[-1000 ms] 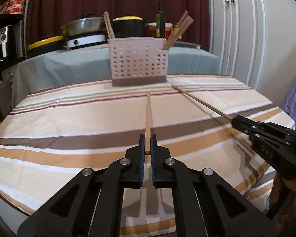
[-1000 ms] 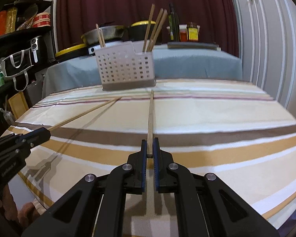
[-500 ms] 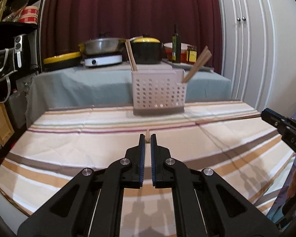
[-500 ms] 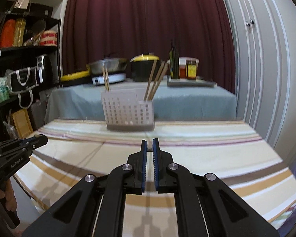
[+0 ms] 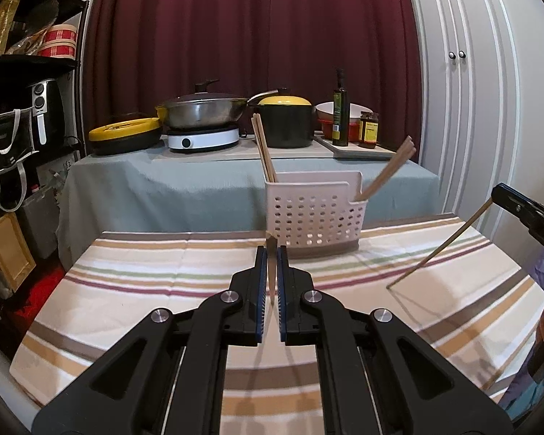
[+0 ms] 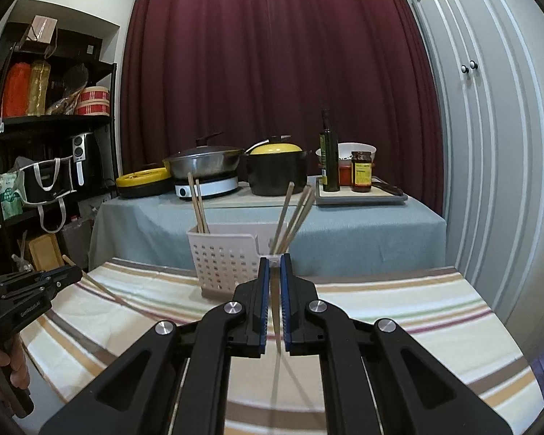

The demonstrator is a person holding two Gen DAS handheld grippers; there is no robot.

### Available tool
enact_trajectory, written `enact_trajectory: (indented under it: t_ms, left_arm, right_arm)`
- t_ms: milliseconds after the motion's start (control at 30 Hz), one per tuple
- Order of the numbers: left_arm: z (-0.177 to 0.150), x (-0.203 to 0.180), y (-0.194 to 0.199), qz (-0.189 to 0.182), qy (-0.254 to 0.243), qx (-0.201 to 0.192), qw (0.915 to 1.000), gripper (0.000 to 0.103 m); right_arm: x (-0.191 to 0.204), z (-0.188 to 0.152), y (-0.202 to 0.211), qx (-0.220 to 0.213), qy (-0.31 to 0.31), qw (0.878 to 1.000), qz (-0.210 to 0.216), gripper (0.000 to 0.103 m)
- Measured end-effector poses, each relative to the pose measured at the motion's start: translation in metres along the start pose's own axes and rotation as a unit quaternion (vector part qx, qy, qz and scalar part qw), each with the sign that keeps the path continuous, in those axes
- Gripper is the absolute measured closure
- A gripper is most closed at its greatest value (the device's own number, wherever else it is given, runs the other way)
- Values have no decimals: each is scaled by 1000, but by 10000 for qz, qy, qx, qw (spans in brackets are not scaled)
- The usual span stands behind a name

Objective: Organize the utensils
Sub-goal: 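Lift the left gripper's chopstick toward the white holder while the right gripper carries its chopstick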

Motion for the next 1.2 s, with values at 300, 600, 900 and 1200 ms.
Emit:
enact_trajectory:
  t_ms: [300,600,900,1200]
  left_arm:
    - [29,3,-27,-25,54,-5,10000,97]
    - [47,4,-45,-114,170,90,9998,97]
    - [74,-2,-47,-319,174,84,9993,97]
    - [128,-14,-45,-620,122,-271,9976,97]
  right_arm:
    - [-11,22,-36,-15,42,10000,50,96]
    - [-14,30,-52,46,76,9999,80,96]
    - [-14,55,-59,-103,45,9994,317,96]
    - [-11,108,-65,-661,144,9963,538,96]
Point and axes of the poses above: each gripper's, at about its wrist camera, not at the fingertips, and y roughly against the way its jaws point, x to its left, z to its top, the point moved 2 cm from there along -y, roughly the way its jaws point, and after that the axes turned 10 degrees about y, right-handed, at the moved point
